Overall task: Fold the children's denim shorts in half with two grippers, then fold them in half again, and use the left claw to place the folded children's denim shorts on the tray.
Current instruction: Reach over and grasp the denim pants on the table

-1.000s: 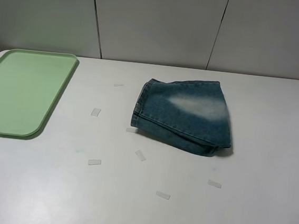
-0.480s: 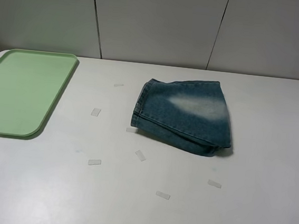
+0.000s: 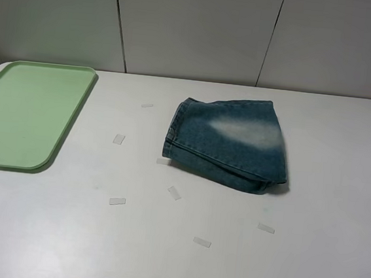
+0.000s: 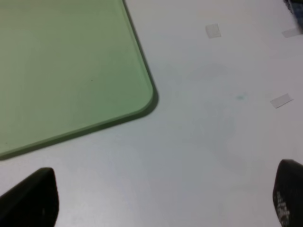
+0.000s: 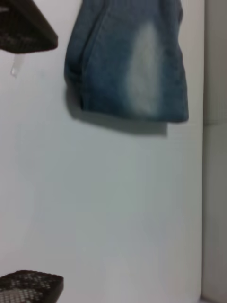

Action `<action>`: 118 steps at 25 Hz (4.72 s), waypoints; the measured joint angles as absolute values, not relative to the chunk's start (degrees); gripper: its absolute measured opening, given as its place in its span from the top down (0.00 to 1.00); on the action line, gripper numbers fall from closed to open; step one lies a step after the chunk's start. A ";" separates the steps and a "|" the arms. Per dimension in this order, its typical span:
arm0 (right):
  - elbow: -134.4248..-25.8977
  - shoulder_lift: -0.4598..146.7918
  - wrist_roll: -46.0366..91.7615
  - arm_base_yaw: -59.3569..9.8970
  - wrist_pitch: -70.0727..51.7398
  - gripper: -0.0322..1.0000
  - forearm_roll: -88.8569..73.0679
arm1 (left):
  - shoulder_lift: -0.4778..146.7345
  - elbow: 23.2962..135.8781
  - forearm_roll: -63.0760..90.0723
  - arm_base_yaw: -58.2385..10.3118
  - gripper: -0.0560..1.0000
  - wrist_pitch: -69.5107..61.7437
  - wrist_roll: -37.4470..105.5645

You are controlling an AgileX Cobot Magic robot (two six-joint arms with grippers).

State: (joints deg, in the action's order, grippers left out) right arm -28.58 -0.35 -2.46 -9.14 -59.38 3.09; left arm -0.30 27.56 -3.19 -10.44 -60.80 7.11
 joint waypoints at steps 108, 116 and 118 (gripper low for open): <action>-28.28 -0.35 -2.96 -10.22 -58.35 0.30 3.15 | 113.13 47.50 98.32 -10.32 0.14 -31.73 76.70; -28.28 -0.35 -2.96 -10.22 -58.35 0.30 3.15 | 118.17 52.47 98.80 -10.58 0.14 -33.31 77.09; -28.28 -0.35 -2.96 -10.22 -58.35 0.30 3.15 | 119.20 53.96 98.88 -10.99 0.14 -33.37 76.98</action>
